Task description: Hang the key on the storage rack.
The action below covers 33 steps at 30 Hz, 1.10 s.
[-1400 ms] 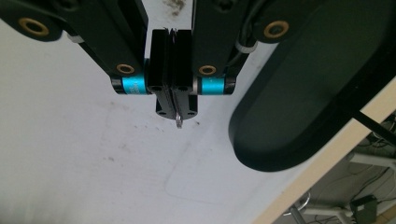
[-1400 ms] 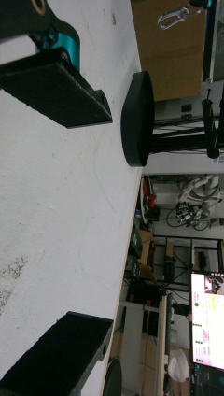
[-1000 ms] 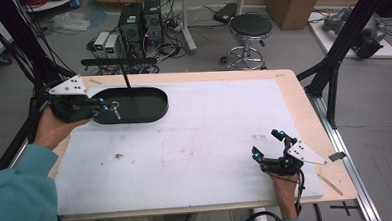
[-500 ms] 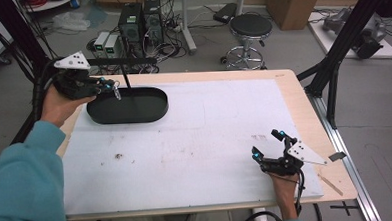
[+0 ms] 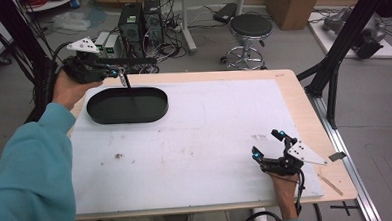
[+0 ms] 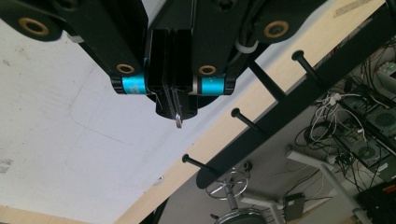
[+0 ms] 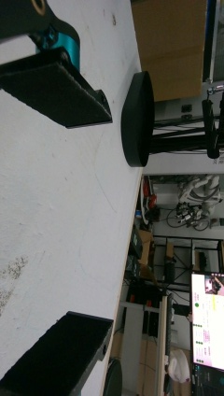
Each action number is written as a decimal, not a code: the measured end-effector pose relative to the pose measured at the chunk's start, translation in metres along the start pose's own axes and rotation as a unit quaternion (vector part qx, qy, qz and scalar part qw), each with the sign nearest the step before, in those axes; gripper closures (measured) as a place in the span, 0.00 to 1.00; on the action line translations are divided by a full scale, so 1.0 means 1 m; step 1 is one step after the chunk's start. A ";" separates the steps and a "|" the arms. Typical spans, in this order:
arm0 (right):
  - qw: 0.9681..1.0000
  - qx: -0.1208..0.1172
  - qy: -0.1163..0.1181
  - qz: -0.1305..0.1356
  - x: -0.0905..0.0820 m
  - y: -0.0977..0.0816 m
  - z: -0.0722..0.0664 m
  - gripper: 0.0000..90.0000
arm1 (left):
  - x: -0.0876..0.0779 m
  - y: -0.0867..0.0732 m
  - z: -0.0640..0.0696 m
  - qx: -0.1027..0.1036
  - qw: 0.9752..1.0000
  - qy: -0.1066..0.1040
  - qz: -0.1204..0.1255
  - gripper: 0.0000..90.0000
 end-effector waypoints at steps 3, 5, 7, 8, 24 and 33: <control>1.000 -0.001 0.000 0.002 0.000 0.000 0.000 0.03 | 0.003 0.007 -0.003 0.004 1.000 0.003 -0.003 0.98; 1.000 -0.003 0.000 0.001 0.000 0.000 0.000 0.03 | 0.004 0.012 -0.004 0.008 1.000 0.006 -0.009 0.98; 1.000 -0.002 0.001 0.002 0.000 0.000 0.000 0.03 | 0.007 0.016 -0.005 0.010 1.000 0.006 -0.012 0.98; 1.000 -0.002 0.001 0.002 0.000 0.000 0.000 0.03 | 0.008 0.018 -0.005 0.011 1.000 0.006 -0.015 0.98; 1.000 -0.003 0.001 0.003 0.000 0.000 0.001 0.03 | 0.034 0.018 -0.020 0.004 0.998 0.008 -0.059 0.98; 1.000 -0.001 0.000 0.004 0.000 0.000 0.001 0.03 | 0.047 0.012 -0.024 0.010 0.997 0.007 -0.078 0.98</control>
Point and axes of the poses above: each handheld gripper's, and its own axes: x roughly forward along the jaws, y roughly out of its top, z roughly to its right, the point moved 2 cm from there along x, roughly forward along the jaws
